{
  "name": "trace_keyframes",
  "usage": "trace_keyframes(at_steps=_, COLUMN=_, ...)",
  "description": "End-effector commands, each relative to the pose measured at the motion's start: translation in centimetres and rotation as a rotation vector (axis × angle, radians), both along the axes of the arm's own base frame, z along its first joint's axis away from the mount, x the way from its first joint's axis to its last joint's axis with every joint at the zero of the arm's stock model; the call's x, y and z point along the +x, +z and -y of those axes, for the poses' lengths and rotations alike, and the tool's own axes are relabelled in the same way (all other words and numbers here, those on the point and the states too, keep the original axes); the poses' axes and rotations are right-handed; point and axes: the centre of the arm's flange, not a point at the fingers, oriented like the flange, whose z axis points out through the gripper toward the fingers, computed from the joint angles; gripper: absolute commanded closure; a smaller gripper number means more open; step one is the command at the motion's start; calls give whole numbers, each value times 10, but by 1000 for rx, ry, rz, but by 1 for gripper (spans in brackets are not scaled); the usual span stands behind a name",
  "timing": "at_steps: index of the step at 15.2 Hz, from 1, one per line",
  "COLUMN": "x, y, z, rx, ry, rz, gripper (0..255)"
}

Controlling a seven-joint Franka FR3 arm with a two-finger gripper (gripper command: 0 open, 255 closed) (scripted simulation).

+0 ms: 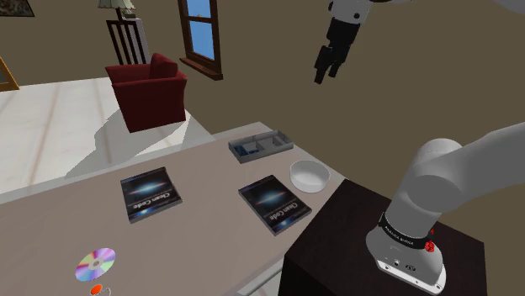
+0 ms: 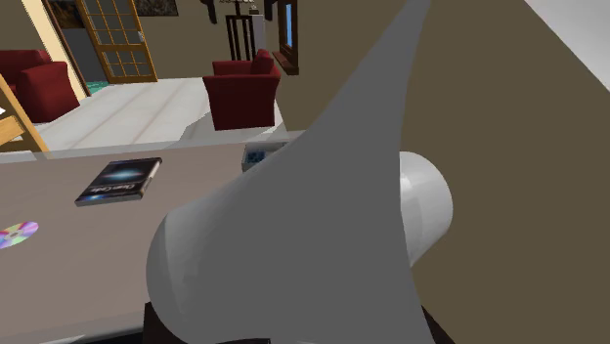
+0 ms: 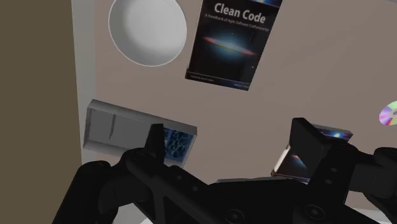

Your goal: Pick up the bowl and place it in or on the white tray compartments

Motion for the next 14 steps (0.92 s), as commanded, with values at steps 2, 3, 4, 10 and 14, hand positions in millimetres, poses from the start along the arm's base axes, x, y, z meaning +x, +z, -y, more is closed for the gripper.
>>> trace_keyframes(at_steps=2, x=1, y=-13, z=1, rx=0, ry=0, rz=0, gripper=0)
trace_keyframes(at_steps=3, x=2, y=-26, z=3, rx=1, ry=-1, rz=0, gripper=0)
trace_keyframes(at_steps=4, x=3, y=-39, z=4, rx=1, ry=-1, rz=-1, gripper=0)
trace_keyframes(at_steps=10, x=8, y=-118, z=13, rx=4, ry=-4, rz=-2, gripper=0)
trace_keyframes(at_steps=14, x=11, y=-170, z=18, rx=5, ry=-6, rz=-3, gripper=0)
